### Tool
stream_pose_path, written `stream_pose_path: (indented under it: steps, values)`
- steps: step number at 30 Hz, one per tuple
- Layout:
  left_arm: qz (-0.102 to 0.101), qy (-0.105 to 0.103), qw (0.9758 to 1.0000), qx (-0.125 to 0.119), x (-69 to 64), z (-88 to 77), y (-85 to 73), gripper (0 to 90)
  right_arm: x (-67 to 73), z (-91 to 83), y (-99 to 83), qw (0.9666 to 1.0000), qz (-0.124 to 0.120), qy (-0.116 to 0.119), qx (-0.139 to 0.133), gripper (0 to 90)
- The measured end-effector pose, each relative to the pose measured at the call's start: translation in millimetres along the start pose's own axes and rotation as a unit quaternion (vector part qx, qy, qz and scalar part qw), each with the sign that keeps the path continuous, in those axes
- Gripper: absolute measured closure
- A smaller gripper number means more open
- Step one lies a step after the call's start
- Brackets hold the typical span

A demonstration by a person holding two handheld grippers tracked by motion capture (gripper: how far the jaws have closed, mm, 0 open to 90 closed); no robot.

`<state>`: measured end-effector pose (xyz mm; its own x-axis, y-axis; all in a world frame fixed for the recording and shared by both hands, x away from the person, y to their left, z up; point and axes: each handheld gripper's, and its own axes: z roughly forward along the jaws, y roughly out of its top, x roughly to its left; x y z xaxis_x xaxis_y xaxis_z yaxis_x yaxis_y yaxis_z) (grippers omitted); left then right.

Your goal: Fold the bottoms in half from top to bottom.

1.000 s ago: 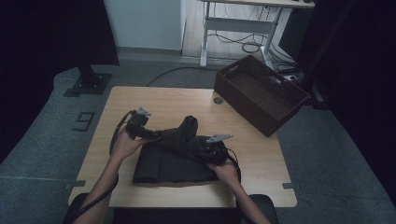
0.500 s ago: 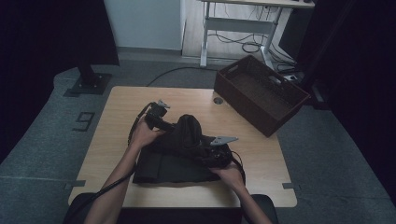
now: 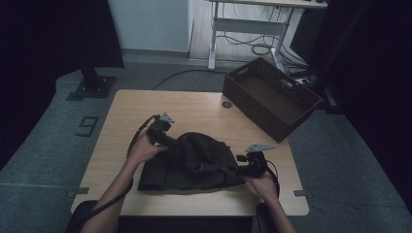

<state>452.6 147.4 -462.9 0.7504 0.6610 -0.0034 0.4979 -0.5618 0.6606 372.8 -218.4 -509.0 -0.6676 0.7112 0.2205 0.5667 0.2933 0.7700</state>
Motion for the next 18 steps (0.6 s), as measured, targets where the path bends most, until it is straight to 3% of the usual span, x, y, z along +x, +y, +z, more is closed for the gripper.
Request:
stream_pose_path:
  steps: [4, 6, 10, 14, 18]
  values:
    - [0.032, -0.021, 0.9992, 0.010, -11.3, -6.7, -14.2, 15.3, -2.8, 3.6, 8.3, 1.0000, -0.004, -0.007, 0.001, 34.4]
    - [0.048, -0.019, 0.9986, 0.011, -13.8, -10.5, -15.6, 14.4, -3.2, 6.8, 14.0, 0.9999, -0.007, -0.010, -0.003, 34.4]
    - [0.033, -0.016, 0.9992, -0.015, -11.0, -15.4, -6.2, 15.0, -1.8, 16.1, 31.3, 0.9998, -0.008, -0.013, -0.012, 32.8]
    - [0.054, -0.019, 0.9984, 0.002, -21.0, -10.2, -6.4, 15.0, 2.1, 27.5, 45.3, 0.9997, -0.006, -0.009, -0.023, 30.7]
    - [0.066, -0.011, 0.9976, 0.018, -33.1, -5.5, -20.2, 15.0, 12.0, 42.2, 49.1, 0.9998, -0.016, 0.004, -0.007, 29.8]
